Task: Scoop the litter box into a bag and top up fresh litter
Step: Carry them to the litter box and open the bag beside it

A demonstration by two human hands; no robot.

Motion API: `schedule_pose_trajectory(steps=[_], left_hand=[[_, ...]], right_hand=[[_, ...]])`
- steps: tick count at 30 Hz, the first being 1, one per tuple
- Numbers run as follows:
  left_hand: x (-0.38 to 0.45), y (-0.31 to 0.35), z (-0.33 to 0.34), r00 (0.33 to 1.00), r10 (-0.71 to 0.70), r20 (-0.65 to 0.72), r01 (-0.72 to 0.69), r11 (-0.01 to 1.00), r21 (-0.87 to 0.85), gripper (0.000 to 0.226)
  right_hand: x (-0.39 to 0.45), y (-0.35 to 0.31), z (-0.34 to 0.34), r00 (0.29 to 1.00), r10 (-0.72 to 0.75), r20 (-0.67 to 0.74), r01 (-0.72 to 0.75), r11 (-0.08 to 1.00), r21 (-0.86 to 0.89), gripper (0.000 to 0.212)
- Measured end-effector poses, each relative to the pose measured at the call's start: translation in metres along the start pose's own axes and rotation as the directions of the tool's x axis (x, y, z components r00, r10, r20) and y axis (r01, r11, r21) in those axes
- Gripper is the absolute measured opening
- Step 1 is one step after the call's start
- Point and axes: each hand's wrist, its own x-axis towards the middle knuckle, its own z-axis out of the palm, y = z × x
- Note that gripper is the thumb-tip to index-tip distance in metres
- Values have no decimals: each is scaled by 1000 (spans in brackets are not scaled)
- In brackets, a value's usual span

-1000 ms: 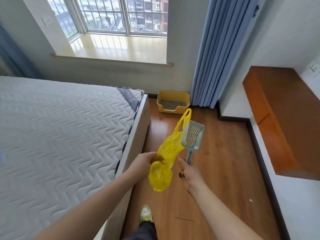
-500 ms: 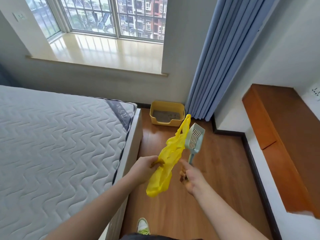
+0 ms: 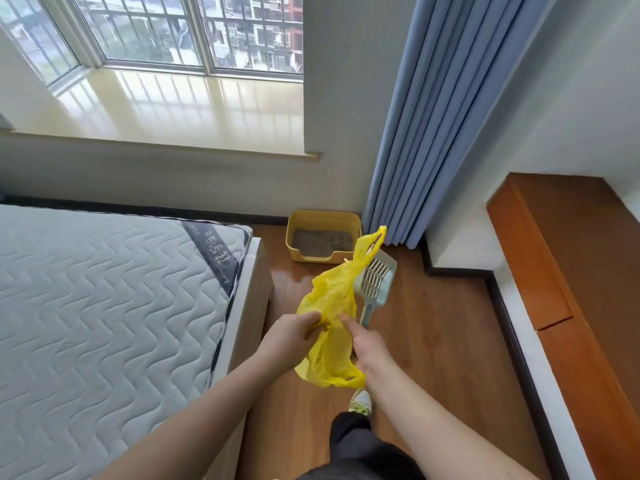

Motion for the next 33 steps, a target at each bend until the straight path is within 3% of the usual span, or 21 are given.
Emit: schedule_pose_trajectory(steps=[3,6,11,13,16,18,21,25,28,30,33], left_hand=[[43,11,-3,994,-102,-31,99,992,-75,17],[85,15,-15,960,-257,-109,239,959,-154,14],[140,10,-32,872,-442,-212,380,883,-276,27],[155,11,-38,861,-455,-229,396,881,-260,20],[173,13,-44,871,-429,-240,373,895,-246,14],[185,11,-48,891,-402,-211,361,909,-207,20],[201,5,-52,935,-336,-112,334,942,-37,34],[222,5,-59,969,-241,-46,246,954,175,45],[236,1,-63,985,-171,-18,170,953,252,44],[245,-6,-66,993,-116,-3,113,958,264,45],[256,-18,-76,999,-19,28,12,969,248,42]], right_hand=[[36,-37,-6,1000,-20,-23,18,997,-80,31],[76,-68,-24,996,-61,-62,55,993,-100,41],[119,-112,-64,991,-100,-89,78,973,-215,19],[131,-121,-76,988,-92,-123,63,972,-228,30],[140,-135,-85,977,-99,-191,76,990,-122,39],[144,-148,-84,967,-187,-171,152,968,-199,41],[144,-170,-68,921,-390,0,364,858,-363,31],[146,-190,-29,841,-511,176,524,692,-496,9],[156,-191,0,808,-535,246,565,588,-579,21],[162,-193,18,810,-533,242,561,587,-583,27],[168,-201,43,846,-505,172,517,698,-495,15]])
